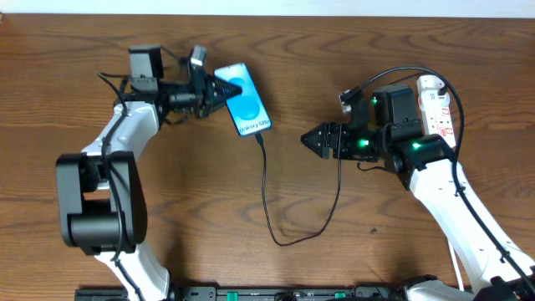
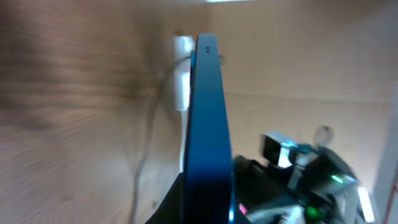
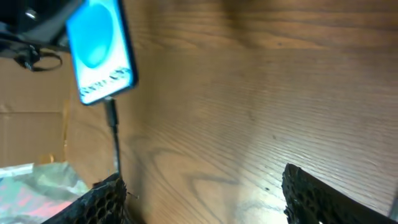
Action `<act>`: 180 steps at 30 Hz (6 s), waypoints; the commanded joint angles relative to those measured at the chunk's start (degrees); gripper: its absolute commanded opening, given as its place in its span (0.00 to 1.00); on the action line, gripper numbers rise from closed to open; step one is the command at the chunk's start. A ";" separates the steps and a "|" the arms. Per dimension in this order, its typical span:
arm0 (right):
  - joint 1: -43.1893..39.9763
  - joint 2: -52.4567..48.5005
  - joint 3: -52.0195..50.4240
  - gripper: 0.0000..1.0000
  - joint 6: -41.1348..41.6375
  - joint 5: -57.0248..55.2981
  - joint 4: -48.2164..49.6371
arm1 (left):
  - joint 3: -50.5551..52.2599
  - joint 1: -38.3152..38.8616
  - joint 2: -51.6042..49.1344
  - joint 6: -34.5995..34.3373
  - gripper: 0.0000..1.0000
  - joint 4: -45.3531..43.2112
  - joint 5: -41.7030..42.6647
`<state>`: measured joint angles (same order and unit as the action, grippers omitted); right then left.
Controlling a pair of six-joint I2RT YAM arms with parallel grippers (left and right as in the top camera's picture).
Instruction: Plug charger to phone and switch on socket
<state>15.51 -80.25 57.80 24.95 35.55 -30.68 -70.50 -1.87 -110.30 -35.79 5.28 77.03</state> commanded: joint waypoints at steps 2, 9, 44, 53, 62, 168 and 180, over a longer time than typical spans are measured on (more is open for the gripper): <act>-0.09 -0.11 0.59 0.77 -1.29 -2.78 -1.60 | -0.44 -0.31 -1.11 13.84 0.07 8.74 -10.75; -0.02 -0.11 0.57 0.77 -1.27 -3.34 -2.36 | -0.44 -0.31 -1.16 23.96 0.07 19.15 -24.02; 4.00 -0.11 0.57 0.76 -1.27 -5.68 -3.87 | 1.40 -0.33 -6.29 28.46 0.08 22.60 -38.14; 4.07 -0.11 0.57 0.76 -1.27 -6.56 -3.85 | 1.40 -0.33 -6.29 28.48 0.17 23.41 -40.68; 4.04 -0.11 0.57 0.77 -1.27 -6.73 -3.85 | 1.38 -0.33 -6.27 28.24 0.27 23.69 -46.93; -9.09 76.08 -50.10 0.99 -19.87 -32.96 24.04 | -5.22 -0.33 45.03 26.56 0.91 40.98 -69.16; -9.09 79.95 -56.98 0.99 -19.65 -32.17 25.57 | -5.22 -0.33 45.03 26.53 0.91 40.96 -69.16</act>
<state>6.85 -0.97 1.30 5.80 2.26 -5.65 -75.48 -1.89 -65.14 -9.15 46.17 8.60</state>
